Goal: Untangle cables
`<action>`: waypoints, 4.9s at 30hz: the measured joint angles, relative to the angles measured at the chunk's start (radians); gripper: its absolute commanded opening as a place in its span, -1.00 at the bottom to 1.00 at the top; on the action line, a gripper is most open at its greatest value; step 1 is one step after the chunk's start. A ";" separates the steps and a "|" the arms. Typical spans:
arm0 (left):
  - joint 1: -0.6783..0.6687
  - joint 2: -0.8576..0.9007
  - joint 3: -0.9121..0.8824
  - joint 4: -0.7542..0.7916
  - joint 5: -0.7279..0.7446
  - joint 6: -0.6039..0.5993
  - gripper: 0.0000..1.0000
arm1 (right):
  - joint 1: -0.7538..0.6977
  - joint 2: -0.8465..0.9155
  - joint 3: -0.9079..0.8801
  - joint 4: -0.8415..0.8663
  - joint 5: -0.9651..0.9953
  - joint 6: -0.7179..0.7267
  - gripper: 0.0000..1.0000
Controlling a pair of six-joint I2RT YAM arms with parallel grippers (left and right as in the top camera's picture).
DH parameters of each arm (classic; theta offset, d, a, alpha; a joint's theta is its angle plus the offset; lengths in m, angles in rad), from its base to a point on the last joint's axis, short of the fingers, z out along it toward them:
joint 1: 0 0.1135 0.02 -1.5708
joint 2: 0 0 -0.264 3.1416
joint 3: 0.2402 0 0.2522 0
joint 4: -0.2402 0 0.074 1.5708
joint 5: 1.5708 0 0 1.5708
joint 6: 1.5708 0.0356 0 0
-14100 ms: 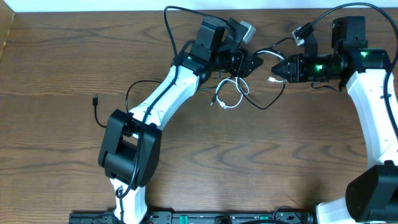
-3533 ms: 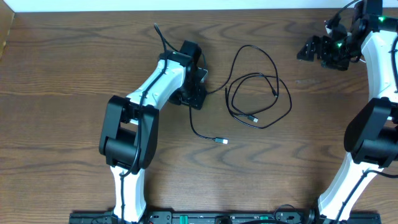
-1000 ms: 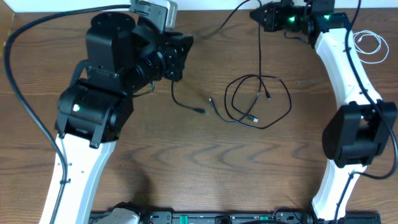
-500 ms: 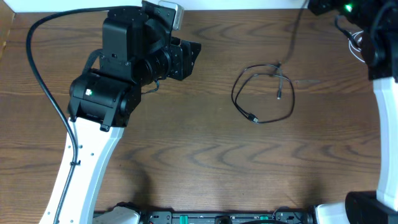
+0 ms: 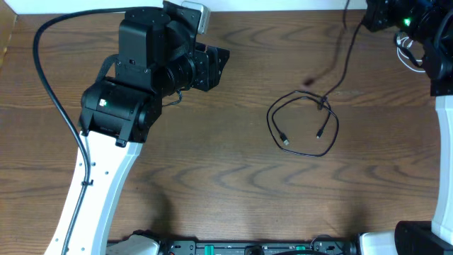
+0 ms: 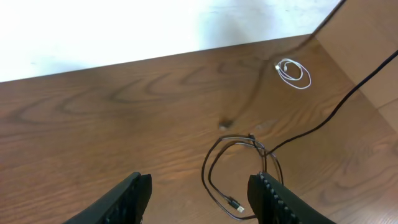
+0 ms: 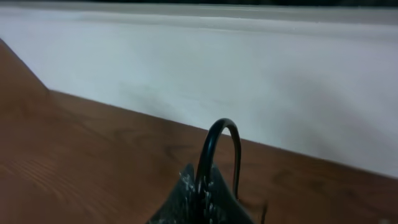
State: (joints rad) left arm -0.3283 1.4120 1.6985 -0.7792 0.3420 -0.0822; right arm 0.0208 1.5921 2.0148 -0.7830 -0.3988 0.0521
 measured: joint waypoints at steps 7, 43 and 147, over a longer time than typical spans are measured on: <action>0.000 0.000 0.000 -0.005 0.000 0.000 0.11 | -0.007 0.000 0.000 0.102 -0.108 0.389 -0.97; -0.001 0.181 -0.068 -0.050 0.079 0.011 0.19 | -0.344 0.000 0.000 0.168 -0.019 0.876 -0.97; 0.098 0.181 -0.068 -0.196 -0.214 -0.109 0.25 | 0.162 0.751 -0.157 -0.292 0.426 -0.437 0.13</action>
State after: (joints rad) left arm -0.2298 1.5932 1.6306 -0.9756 0.1284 -0.1917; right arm 0.1825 2.3428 1.8576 -1.0752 0.0277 -0.3847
